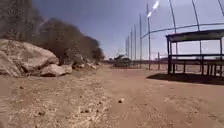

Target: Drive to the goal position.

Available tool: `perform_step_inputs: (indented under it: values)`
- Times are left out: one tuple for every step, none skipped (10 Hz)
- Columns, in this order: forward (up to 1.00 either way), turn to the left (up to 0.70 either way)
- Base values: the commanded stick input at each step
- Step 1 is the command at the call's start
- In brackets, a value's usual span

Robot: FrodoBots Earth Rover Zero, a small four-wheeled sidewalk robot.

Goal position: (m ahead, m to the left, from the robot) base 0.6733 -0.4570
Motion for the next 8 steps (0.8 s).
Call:
perform_step_inputs:
  values:
    - [0.85, 0.00]
    - [0.85, 0.00]
    - [0.70, 0.00]
    - [0.54, 0.00]
    - [0.38, 0.00]
    - [0.21, 0.00]
    - [0.05, 0.00]
    - [0.00, 0.00]
